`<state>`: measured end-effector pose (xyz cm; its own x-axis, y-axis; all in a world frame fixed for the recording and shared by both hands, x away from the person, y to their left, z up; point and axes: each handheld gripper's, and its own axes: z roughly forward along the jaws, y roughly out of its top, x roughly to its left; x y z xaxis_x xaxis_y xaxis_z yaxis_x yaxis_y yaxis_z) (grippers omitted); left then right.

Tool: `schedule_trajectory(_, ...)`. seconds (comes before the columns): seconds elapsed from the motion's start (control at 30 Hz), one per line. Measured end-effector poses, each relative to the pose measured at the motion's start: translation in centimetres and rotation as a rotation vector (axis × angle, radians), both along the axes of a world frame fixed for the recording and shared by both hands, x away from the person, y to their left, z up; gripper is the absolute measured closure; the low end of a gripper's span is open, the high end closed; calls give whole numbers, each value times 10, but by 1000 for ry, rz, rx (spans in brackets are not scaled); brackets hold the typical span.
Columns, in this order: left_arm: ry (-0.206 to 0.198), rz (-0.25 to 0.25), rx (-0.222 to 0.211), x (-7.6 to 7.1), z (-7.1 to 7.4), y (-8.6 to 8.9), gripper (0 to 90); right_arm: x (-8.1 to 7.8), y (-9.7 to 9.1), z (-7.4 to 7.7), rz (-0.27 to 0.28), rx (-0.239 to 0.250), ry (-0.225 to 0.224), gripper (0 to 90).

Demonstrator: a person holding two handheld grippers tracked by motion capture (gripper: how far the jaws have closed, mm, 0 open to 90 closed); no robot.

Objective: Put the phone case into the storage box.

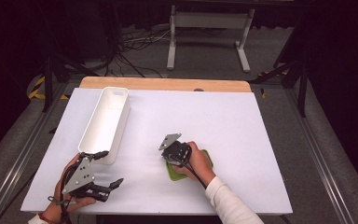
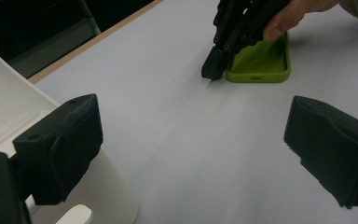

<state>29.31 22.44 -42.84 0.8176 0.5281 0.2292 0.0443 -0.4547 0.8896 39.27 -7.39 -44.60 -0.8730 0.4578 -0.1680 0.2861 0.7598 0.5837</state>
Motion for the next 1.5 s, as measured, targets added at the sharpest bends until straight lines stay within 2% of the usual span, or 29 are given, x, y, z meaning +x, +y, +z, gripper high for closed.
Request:
schedule_trajectory(0.23,-1,-2,3,0,0,0,52,-22,-3,1,37,1,18,900)
schedule_trajectory(0.47,2,-4,8,-1,0,-1,52,-42,-16,0,36,15,35,900)
schedule_trajectory(0.97,5,-4,11,-1,-1,-2,50,-72,-44,1,64,9,44,900)
schedule_trajectory(1.23,10,-11,18,-1,-1,-3,50,-83,-59,1,76,28,54,889)
schedule_trajectory(1.33,7,-12,19,-1,-1,-4,51,-85,-63,5,86,23,51,869)
schedule_trajectory(1.5,10,-12,18,-1,-1,-3,51,-83,-82,27,28,76,3,846)
